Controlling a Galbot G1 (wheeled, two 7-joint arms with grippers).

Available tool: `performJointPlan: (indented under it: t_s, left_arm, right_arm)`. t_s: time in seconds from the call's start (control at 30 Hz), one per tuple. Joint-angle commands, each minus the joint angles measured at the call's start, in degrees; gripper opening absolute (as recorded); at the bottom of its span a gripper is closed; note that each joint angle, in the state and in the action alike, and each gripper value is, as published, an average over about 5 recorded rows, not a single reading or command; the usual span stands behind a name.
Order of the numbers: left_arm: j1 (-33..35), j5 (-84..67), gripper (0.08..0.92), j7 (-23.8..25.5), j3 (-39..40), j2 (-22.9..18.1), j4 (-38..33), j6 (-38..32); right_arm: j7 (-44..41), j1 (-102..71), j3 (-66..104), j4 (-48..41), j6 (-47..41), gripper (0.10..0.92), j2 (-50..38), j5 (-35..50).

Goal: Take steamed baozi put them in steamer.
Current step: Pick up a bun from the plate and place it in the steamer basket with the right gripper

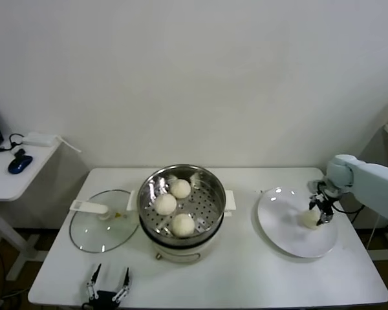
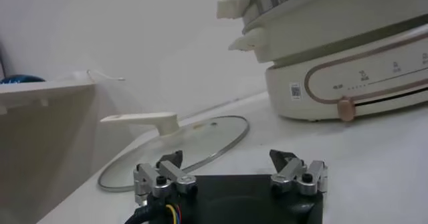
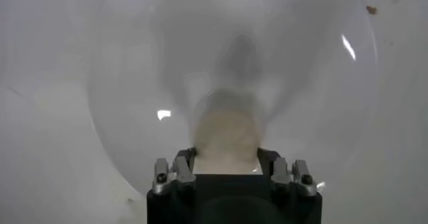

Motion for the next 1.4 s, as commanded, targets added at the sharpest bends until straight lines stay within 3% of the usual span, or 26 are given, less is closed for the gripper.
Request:
performJointPlan:
  t_s: [0.03, 0.37, 0.67, 0.93, 1.4]
  left_arm:
    - [0.01, -0.21, 0.823, 0.02, 0.14, 0.15, -0.34, 0.17]
    - [-0.02, -0.45, 0.823, 0.05, 0.68, 0.59, -0.74, 0.21]
    - [-0.18, -0.65, 0.823, 0.06, 1.42, 1.09, -1.75, 0.55]
    - [-0.53, -0.76, 0.823, 0.11, 1.46, 1.23, -1.24, 0.58]
    - [-1.43, -1.34, 0.823, 0.29, 0.86, 1.74, 0.44, 0.78]
  right_arm:
    - [-0.24, 15.36, -12.58, 8.84, -2.85, 0.631, -0.48, 10.61]
    - [-1.04, 40.88, -27.63, 22.37, -5.96, 0.611, 6.18, 26.75]
    - [-0.52, 51.73, -27.85, 30.0, -11.6, 0.611, 14.83, 44.35]
    - [2.67, 46.0, -21.28, 30.57, -15.51, 0.611, 19.92, 47.66]
    - [9.13, 27.16, -12.64, 26.67, -21.89, 0.611, 23.73, 43.69]
